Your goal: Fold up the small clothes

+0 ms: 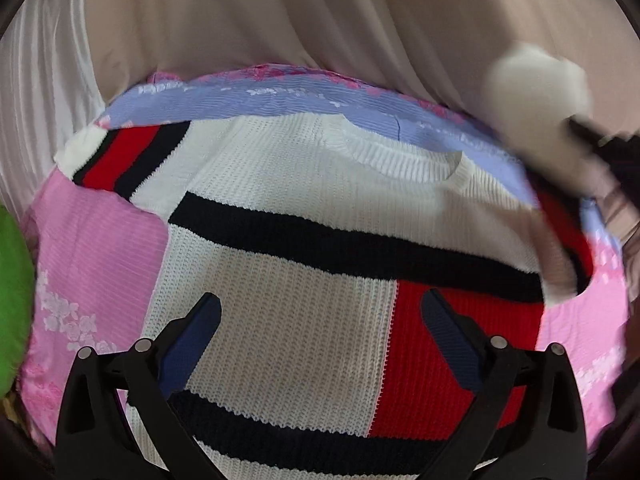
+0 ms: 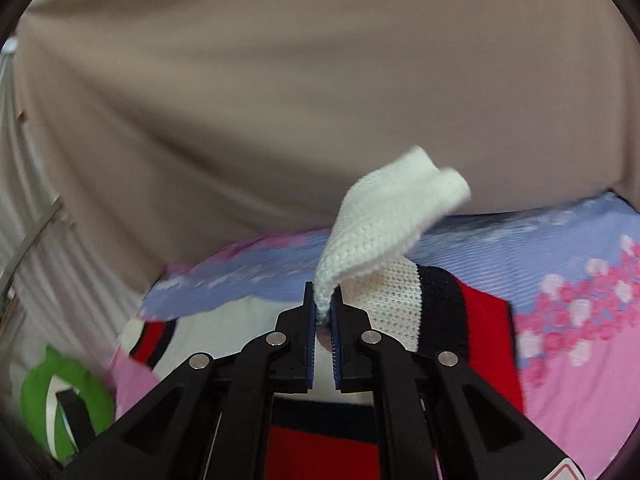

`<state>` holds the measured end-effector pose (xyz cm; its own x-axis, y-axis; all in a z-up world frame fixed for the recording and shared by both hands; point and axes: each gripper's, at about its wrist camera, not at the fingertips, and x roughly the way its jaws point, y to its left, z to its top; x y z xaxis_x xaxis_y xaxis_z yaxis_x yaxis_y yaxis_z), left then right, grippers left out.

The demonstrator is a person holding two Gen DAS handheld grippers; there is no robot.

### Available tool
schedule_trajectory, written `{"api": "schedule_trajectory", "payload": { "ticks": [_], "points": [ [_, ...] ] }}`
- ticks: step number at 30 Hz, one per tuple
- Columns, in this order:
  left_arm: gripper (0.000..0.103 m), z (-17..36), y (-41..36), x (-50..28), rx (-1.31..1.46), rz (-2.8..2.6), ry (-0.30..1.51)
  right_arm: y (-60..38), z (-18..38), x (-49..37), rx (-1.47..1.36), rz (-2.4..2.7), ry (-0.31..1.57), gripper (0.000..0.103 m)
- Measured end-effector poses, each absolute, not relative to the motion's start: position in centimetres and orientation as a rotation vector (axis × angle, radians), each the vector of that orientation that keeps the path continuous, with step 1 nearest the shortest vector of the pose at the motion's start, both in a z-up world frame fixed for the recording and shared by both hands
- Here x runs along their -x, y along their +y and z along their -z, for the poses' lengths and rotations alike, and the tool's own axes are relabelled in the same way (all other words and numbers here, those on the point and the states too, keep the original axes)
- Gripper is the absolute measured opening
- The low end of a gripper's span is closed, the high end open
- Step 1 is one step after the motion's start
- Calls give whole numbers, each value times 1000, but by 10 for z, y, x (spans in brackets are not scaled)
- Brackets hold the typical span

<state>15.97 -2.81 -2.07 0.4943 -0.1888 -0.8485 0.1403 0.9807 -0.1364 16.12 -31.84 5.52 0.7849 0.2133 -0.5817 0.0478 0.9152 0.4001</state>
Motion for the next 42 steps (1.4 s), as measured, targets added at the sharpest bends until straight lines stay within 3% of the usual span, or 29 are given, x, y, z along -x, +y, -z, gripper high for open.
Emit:
{"api": "schedule_trajectory", "payload": {
  "ticks": [3, 5, 7, 8, 13, 18, 19, 20, 21, 23, 26, 27, 28, 29, 30, 33, 37, 42],
  "points": [
    [98, 30, -8, -178, 145, 213, 1095, -243, -16, -184, -279, -142, 786, 24],
    [98, 38, 3, -188, 211, 208, 1120, -226, 0, -178, -271, -136, 826, 25],
    [98, 52, 10, -201, 295, 202, 1149, -229, 11, -158, -274, -74, 845, 46],
    [98, 61, 10, -208, 319, 191, 1175, -238, 15, -147, -278, -36, 851, 49],
    [98, 99, -2, -246, 465, 150, 1254, -312, 42, -95, -379, 200, 941, 50],
    [96, 116, -36, -287, 386, 81, 1253, -383, 62, -76, -566, 359, 953, 55],
    [83, 114, -40, -291, 370, 75, 1234, -391, 68, -75, -597, 363, 951, 59],
    [58, 111, -47, -294, 355, 96, 1223, -398, 72, -75, -616, 373, 953, 59],
    [46, 110, -53, -297, 346, 130, 1224, -403, 77, -79, -637, 379, 956, 59],
    [8, 102, -58, -304, 343, 173, 1219, -408, 84, -86, -677, 368, 951, 59],
    [8, 70, -47, -309, 430, 241, 1118, -409, 93, -99, -716, 335, 943, 59],
    [8, 57, -42, -311, 444, 255, 1081, -408, 96, -105, -711, 324, 942, 53],
    [8, 42, -35, -311, 449, 264, 1035, -406, 94, -109, -696, 309, 936, 26],
    [8, 32, -27, -309, 443, 261, 1005, -403, 89, -113, -668, 291, 929, 14],
    [8, 27, -21, -308, 434, 254, 986, -400, 82, -114, -650, 282, 913, 9],
    [9, 53, -9, -310, 360, 186, 1026, -385, 58, -113, -560, 250, 835, 8],
    [9, 118, -5, -302, 284, 100, 1157, -377, 104, -129, -484, 271, 1005, 6],
    [11, 117, -8, -300, 264, 102, 1130, -376, 82, -129, -479, 319, 958, 6]
  ]
}}
